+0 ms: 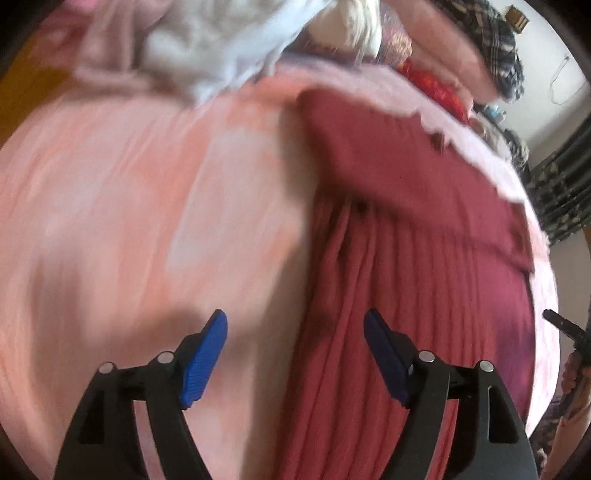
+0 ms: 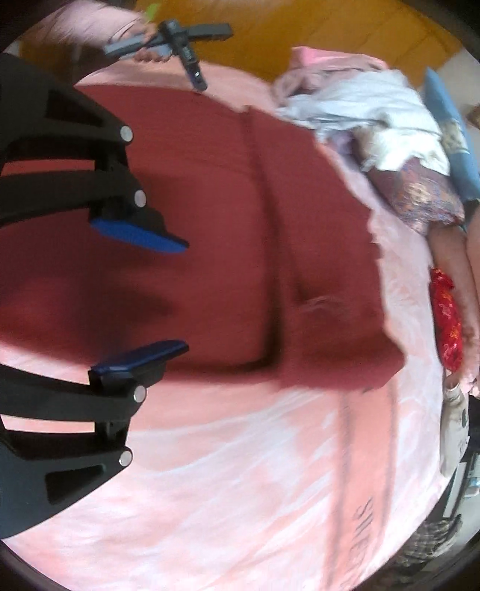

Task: Fold small clothes
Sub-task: 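Grasp the ribbed hem with both grippers and fold it up toward the collar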

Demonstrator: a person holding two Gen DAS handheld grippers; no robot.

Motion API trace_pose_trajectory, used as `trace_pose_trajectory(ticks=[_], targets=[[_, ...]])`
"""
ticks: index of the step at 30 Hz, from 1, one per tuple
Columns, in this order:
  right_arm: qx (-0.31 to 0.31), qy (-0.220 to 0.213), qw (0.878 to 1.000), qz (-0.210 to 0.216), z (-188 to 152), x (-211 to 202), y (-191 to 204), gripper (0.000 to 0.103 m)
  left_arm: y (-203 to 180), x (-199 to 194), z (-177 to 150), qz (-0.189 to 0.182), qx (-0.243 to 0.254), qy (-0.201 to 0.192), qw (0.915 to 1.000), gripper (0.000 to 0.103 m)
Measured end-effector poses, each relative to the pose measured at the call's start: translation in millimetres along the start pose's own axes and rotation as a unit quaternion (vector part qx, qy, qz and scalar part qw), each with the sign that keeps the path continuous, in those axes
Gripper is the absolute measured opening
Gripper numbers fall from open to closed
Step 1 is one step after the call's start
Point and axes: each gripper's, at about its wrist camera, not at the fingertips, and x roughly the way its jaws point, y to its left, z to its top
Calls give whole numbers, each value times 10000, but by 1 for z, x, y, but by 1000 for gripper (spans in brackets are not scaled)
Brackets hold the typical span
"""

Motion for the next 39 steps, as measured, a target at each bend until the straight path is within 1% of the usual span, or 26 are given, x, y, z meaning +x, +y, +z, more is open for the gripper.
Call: trace_pose_trajectory(ticks=[1, 2, 3, 4, 5, 7, 9, 11, 13, 15, 16, 18, 21, 23, 25, 27, 28, 29, 30, 31, 32, 33, 35, 39], targets=[[6, 65, 10000, -18, -21, -8, -2, 50, 4, -3, -18, 73, 13, 60, 10000, 77], [9, 105, 9999, -29, -31, -12, -3, 52, 6, -6, -33, 152, 61, 98, 9998, 77], [22, 156, 9998, -79, -50, -18, -5, 54, 7, -9, -45, 210, 121, 117, 9996, 77], [41, 192, 9997, -135, -63, -22, -5, 57, 6, -13, -61, 241, 198, 139, 9994, 77], [60, 247, 9994, -223, -81, -28, -6, 57, 6, -14, -72, 291, 246, 190, 9991, 77], [69, 321, 9991, -274, -106, -34, -6, 59, 4, -15, -94, 374, 286, 282, 9985, 77], [109, 434, 9987, -242, -134, -39, -6, 61, 2, -17, -113, 400, 322, 297, 9982, 79], [154, 567, 9982, -125, -159, -42, -4, 63, -1, -20, -125, 453, 414, 238, 9978, 81], [206, 658, 9976, -17, -173, -42, -4, 64, -3, -22, -133, 477, 470, 217, 9975, 81], [262, 748, 9969, 30, -187, -40, -7, 64, -5, -24, -139, 420, 418, 212, 9980, 82], [280, 751, 9968, 43, -189, -41, -8, 64, -6, -25, -143, 381, 405, 233, 9982, 82], [402, 692, 9965, 233, -194, -43, -11, 65, -10, -26, -149, 339, 403, 247, 9983, 82], [402, 674, 9964, 328, -199, -45, -11, 65, -16, -26, -157, 260, 451, 293, 9982, 81], [386, 706, 9955, 493, -200, -44, -7, 62, -20, -27, -163, 194, 433, 330, 9983, 75], [362, 760, 9945, 627, -202, -40, -3, 61, -23, -27, -167, 146, 379, 345, 9986, 68], [316, 767, 9943, 669, -204, -38, -1, 55, -24, -28, -170, 72, 271, 350, 9990, 58], [359, 767, 9936, 750, -205, -37, -1, 47, -24, -29, -173, -3, 221, 365, 9991, 55], [413, 775, 9926, 839, -205, -36, -2, 33, -24, -29, -174, -68, 181, 380, 9991, 46], [461, 800, 9911, 956, -206, -33, -2, 25, -24, -28, -174, -148, 120, 399, 9990, 35], [494, 842, 9891, 1101, -207, -31, -2, 8, -24, -27, -175, -300, -13, 439, 9986, 23], [575, 915, 9853, 1326, -209, -28, -1, 7, -24, -27, -176, -401, -115, 469, 9980, 17], [623, 913, 9842, 1385, -210, -28, -1, 7, -23, -26, -177, -509, -220, 496, 9972, 14], [589, 850, 9852, 1364, -210, -30, 0, 6, -21, -27, -177, -572, -343, 484, 9966, 12], [665, 675, 9823, 1619, -208, -43, -2, 6, -20, -40, -178, -786, -451, 367, 9952, 11]])
